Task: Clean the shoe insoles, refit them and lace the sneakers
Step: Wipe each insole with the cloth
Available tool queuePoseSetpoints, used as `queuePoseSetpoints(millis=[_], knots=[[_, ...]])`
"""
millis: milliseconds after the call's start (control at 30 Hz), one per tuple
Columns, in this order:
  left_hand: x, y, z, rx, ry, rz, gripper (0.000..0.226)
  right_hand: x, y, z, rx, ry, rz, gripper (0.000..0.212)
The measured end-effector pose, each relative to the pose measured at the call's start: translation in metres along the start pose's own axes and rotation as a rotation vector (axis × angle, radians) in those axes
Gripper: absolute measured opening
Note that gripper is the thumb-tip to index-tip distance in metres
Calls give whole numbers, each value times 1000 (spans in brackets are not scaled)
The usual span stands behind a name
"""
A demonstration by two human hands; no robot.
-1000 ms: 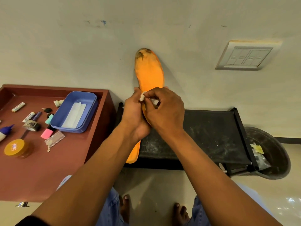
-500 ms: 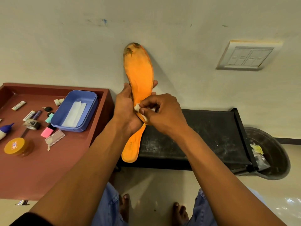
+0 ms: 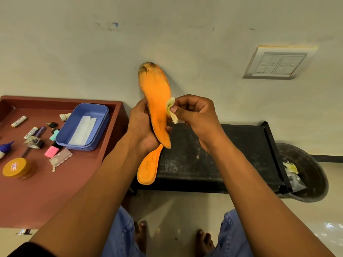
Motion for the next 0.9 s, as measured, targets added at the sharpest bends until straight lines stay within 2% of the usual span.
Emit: queuePoseSetpoints(millis=[133,267,433,600,667,900], knots=[[3,0,4,-44,-63,35,45,-2,-5,4,-56,-55,-97,9],[6,4,0,-94,-119,16,31,0,-10,11,-81,-239,-211,9],[11,0,1,-233,-383,-122,46,0,-12,18,-171,-279,-288,7],[13,1,-2,-209,-471,-196,49,-5,-14,19,-259,-257,-384,9],[12,6,-5,-186,-436,-183,45,-6,-14,18,-207,-245,-400,9],[-8,13,-5,27,-66,-69,67,-8,-12,11,19,-177,-401,13]])
Point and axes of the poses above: each hand's wrist, its own y-axis away from the middle knuckle, its own z-axis out of the back of the hand, x = y × z, the point moved 1 cm from there along -y, towards the middle knuckle, and after that the axes turned 5 degrees about -x, right-handed, at the moved point
